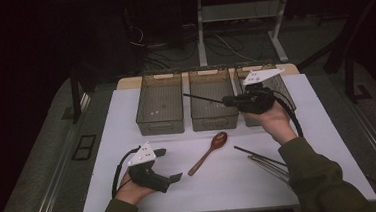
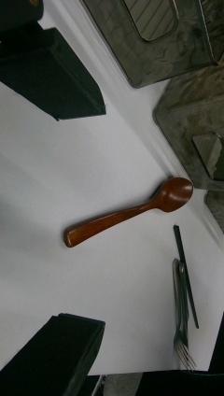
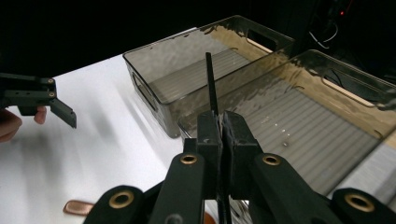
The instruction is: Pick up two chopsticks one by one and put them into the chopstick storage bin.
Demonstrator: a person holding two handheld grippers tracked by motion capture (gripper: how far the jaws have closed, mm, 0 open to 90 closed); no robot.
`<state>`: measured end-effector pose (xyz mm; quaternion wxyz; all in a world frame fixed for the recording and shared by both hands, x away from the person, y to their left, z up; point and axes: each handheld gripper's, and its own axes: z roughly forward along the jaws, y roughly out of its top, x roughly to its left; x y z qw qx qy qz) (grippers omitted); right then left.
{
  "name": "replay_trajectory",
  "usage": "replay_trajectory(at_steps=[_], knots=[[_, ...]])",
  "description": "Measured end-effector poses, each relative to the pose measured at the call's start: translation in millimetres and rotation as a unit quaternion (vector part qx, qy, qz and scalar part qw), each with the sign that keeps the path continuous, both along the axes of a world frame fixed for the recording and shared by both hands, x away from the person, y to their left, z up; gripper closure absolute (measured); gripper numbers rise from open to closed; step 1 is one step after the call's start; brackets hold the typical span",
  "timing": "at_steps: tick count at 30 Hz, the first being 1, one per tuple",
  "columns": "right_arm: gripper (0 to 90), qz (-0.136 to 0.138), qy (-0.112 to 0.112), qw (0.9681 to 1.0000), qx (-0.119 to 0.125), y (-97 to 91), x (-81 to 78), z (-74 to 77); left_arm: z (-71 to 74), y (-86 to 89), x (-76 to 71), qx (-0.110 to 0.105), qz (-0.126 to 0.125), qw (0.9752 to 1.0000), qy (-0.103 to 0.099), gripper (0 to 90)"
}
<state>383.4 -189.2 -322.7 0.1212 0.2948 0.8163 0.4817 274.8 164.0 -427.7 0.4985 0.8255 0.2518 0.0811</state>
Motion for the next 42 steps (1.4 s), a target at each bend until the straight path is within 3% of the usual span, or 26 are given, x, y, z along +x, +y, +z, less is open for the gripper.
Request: replay_trajectory(at_steps=[22,28,34,42], knots=[[85.0,0.001,0.026,0.9995,-0.019,68.0,37.7,-22.1,-0.9,-2.3,0.4,-0.004,-0.008,1.0000,0.003,0.0],[85.0,0.002,0.026,0.9989,-0.040,88.5,46.2,-23.9,-0.6,-2.2,0.9,-0.006,-0.010,0.9999,0.001,0.0],[85.0,-0.001,0.031,0.9986,-0.043,103.2,55.8,-27.5,-0.4,-2.5,1.2,-0.005,-0.013,0.9999,0.002,0.0],[85.0,0.003,0.045,0.9971,-0.062,126.0,61.1,-42.1,0.0,-3.5,2.1,-0.006,-0.015,0.9999,0.000,0.0]])
